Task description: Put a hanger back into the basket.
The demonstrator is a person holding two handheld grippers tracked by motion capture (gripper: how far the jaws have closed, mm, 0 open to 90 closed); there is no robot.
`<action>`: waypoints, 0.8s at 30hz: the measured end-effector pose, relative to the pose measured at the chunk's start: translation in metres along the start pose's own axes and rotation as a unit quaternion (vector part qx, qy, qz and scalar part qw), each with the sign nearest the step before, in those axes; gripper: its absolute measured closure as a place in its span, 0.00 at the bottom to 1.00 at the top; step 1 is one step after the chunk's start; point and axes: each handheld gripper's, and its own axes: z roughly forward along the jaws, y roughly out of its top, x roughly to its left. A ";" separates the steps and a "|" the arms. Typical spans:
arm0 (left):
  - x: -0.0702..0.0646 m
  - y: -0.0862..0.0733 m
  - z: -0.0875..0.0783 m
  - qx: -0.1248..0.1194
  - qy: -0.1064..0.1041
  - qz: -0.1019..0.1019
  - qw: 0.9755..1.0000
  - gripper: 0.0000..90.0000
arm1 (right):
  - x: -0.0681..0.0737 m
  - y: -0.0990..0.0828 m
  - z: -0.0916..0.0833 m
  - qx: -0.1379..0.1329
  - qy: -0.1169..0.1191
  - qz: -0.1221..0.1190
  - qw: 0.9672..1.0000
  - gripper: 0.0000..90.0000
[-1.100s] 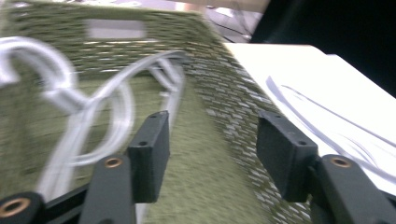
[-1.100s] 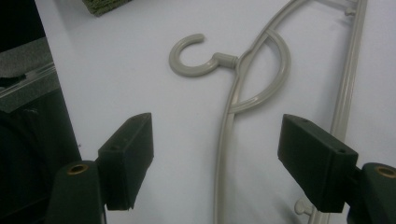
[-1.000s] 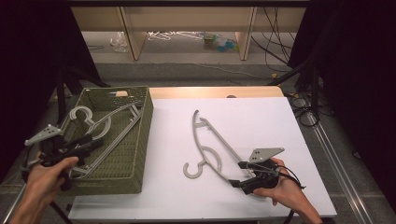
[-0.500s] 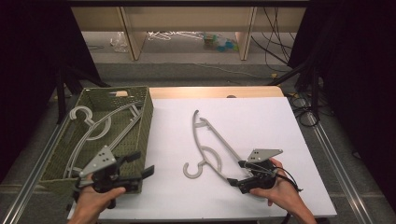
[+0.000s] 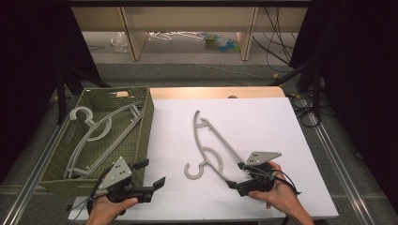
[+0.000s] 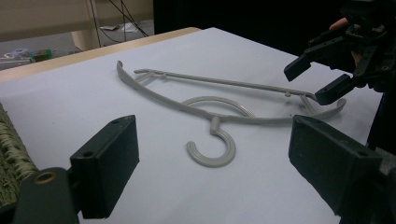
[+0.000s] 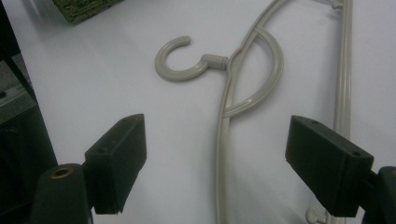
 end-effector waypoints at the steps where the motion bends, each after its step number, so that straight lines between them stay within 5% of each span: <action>1: -0.002 -0.001 0.000 0.000 0.003 -0.011 1.000 0.18 | 0.000 0.000 0.001 0.000 0.000 -0.004 1.000 0.23; 5: -0.004 -0.003 0.002 0.002 -0.001 0.010 1.000 0.18 | 0.001 0.000 0.003 0.000 0.000 -0.004 1.000 0.23; 6: -0.006 -0.004 0.003 0.004 0.001 -0.001 1.000 0.18 | 0.002 0.000 0.003 0.002 0.000 -0.002 1.000 0.22; 16: -0.009 -0.007 0.008 0.015 -0.010 0.004 1.000 0.18 | 0.007 0.001 0.020 0.029 -0.005 -0.015 0.999 0.24; 24: -0.010 -0.008 0.007 0.019 -0.012 0.008 1.000 0.18 | 0.009 0.004 0.041 0.095 0.003 -0.031 0.995 0.28</action>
